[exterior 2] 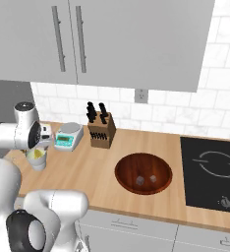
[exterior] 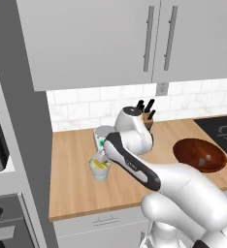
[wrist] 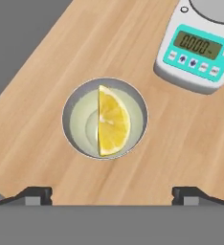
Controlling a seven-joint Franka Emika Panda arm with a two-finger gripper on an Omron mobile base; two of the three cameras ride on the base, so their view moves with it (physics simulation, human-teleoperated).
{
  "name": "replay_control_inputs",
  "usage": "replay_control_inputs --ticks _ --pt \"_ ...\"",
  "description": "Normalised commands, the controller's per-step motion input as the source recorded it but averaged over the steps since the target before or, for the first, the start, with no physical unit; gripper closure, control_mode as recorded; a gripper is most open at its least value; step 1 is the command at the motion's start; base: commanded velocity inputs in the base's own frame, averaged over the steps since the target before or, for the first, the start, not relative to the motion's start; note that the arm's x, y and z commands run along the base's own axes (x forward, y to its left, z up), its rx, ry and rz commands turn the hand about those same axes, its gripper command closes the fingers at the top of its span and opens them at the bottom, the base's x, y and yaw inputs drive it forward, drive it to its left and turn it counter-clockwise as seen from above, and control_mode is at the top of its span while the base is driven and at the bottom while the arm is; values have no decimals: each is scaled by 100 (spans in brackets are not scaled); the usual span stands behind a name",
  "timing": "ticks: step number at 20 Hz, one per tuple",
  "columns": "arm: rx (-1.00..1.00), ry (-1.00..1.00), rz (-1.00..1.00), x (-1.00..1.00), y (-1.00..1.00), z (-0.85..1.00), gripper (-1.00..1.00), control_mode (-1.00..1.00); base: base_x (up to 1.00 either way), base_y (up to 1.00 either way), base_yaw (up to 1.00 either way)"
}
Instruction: Grab a lemon wedge from the fridge and one ice cube from the ice bowl, and put them in the glass of lemonade.
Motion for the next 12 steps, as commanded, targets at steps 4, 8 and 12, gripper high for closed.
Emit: replay_control_inputs --ticks 4,8,12 --pt "1 8 -19 -4 -100 13 -100 -100 0 0 0" --pt "0 17 -27 0 -100 9 -100 -100 0 0 0" --pt "0 26 -30 1 -100 7 -100 -100 0 0 0"
